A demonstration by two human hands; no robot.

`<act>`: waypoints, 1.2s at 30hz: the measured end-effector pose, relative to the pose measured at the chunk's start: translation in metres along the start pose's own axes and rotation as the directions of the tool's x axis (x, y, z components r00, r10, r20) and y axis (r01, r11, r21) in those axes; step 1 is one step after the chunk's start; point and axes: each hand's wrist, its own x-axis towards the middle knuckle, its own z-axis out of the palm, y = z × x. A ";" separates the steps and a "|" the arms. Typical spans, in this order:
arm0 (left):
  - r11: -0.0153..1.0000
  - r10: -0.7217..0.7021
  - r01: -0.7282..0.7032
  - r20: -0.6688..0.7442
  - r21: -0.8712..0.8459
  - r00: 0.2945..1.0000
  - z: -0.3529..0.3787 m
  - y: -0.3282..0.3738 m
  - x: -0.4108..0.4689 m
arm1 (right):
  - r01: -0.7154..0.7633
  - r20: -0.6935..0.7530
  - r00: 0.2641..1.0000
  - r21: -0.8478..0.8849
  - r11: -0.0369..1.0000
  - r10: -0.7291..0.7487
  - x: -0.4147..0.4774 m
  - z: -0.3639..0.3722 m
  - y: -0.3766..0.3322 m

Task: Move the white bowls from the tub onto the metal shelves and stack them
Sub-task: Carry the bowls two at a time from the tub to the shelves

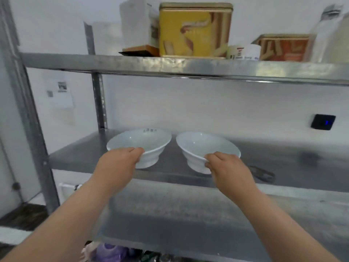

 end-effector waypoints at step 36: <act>1.000 -0.026 0.027 0.151 -0.006 0.988 0.246 -0.274 0.155 | -0.032 0.311 0.949 -0.062 0.998 0.050 0.273 0.292 -0.118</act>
